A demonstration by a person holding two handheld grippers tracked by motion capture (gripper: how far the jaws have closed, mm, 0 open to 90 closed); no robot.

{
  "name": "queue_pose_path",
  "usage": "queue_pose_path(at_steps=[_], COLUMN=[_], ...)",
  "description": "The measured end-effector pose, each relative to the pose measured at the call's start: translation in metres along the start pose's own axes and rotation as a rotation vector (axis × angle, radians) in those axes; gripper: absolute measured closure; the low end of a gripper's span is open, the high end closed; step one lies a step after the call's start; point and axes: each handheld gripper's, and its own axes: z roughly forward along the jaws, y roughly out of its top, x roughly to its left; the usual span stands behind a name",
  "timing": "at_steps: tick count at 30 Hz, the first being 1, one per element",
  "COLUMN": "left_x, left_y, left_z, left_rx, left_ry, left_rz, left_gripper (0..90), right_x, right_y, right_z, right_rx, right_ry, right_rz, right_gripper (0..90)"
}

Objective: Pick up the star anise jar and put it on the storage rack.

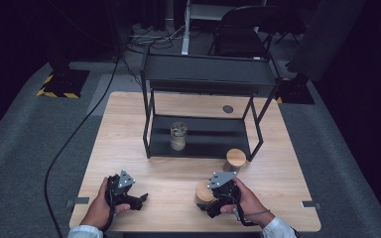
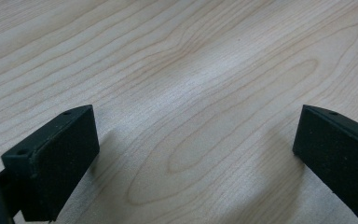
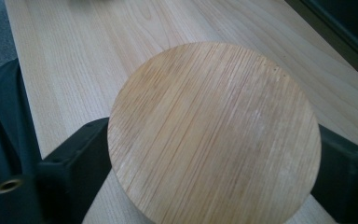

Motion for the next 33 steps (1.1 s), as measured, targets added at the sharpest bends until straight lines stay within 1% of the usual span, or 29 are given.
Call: queue_pose_path(at_steps=[2, 4, 8, 13, 16, 20, 27, 33], left_x=[0.0, 0.0, 0.0, 0.0, 0.0, 0.0, 0.0, 0.0], left_y=[0.0, 0.0, 0.0, 0.0, 0.0, 0.0, 0.0, 0.0], left_z=[0.0, 0.0, 0.0, 0.0, -0.0001, -0.0001, 0.0, 0.0], left_rx=[0.001, 0.001, 0.001, 0.0, 0.001, 0.001, 0.001, 0.0], left_ry=[0.001, 0.001, 0.001, 0.0, 0.001, 0.001, 0.001, 0.0], left_rz=[0.0, 0.0, 0.0, 0.0, 0.0, 0.0, 0.0, 0.0], left_gripper=[0.0, 0.0, 0.0, 0.0, 0.0, 0.0, 0.0, 0.0], right_x=[-0.0005, -0.0019, -0.0027, -0.0017, -0.0021, -0.0011, -0.0006, -0.0019], right_y=[0.0007, 0.0011, 0.0018, 0.0034, 0.0042, 0.0049, 0.0055, 0.0058], right_z=[0.0, 0.0003, 0.0015, 0.0019, 0.0018, 0.0018, 0.0016, -0.0004], right_rx=[0.001, 0.007, 0.027, 0.04, 0.041, 0.049, 0.05, 0.045], right_ry=[-0.002, 0.003, 0.005, -0.007, -0.013, -0.015, -0.022, -0.012], right_rz=[0.006, 0.016, 0.017, 0.002, 0.007, -0.003, 0.004, 0.013], right_gripper=[14.2, 18.8, 23.0, 24.1, 24.6, 24.7, 24.9, 25.3])
